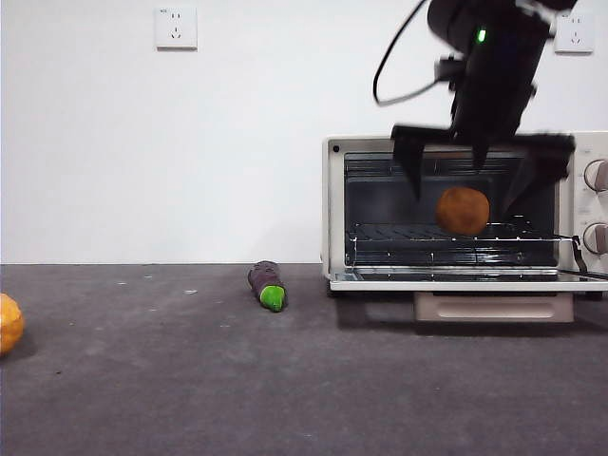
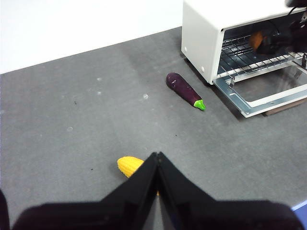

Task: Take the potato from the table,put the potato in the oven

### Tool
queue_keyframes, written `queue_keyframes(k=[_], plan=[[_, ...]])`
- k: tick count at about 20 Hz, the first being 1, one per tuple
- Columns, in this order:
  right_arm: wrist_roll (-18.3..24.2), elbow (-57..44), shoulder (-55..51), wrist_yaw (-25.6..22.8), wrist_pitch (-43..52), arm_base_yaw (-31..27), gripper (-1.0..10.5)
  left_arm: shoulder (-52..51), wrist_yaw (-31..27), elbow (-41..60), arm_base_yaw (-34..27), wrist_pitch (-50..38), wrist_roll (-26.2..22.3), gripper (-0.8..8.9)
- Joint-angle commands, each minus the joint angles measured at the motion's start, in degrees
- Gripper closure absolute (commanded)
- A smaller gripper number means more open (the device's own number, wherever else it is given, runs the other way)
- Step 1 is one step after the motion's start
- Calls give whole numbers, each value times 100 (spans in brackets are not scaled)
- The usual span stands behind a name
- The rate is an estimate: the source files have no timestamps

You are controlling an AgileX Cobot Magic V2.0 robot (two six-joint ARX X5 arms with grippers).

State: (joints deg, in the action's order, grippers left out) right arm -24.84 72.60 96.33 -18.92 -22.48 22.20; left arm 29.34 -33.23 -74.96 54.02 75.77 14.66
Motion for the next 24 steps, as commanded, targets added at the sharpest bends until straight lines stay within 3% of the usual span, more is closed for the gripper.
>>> queue_keyframes(k=[1, 8, 11, 12, 15, 17, 19, 24], plan=[[50, 15, -337, -138, -407, 133, 379, 105, 15, 37, 7, -31, 42, 819], [103, 15, -1961, -667, -2105, 918, 382, 997, 0, 37, 7, -96, 33, 819], [111, 15, -2802, -990, -2756, 1298, 390, 1596, 111, 37, 7, -634, -87, 821], [146, 15, -3093, -1012, -2990, 1405, 447, 1792, 343, 37, 7, -946, -249, 822], [149, 15, -3895, -1058, -3602, 1626, 762, 2367, 1102, 37, -20, -1823, -636, 822], [153, 15, -4271, -1075, -3853, 1696, 892, 2675, 1379, 37, -87, -2083, -765, 822], [192, 15, -4640, -1093, -4044, 1733, 896, 2994, 1753, 37, -221, -2275, -782, 822], [302, 15, -5484, -1060, -4297, 1762, 906, 3832, 3609, 37, -863, -2951, -951, 822]])
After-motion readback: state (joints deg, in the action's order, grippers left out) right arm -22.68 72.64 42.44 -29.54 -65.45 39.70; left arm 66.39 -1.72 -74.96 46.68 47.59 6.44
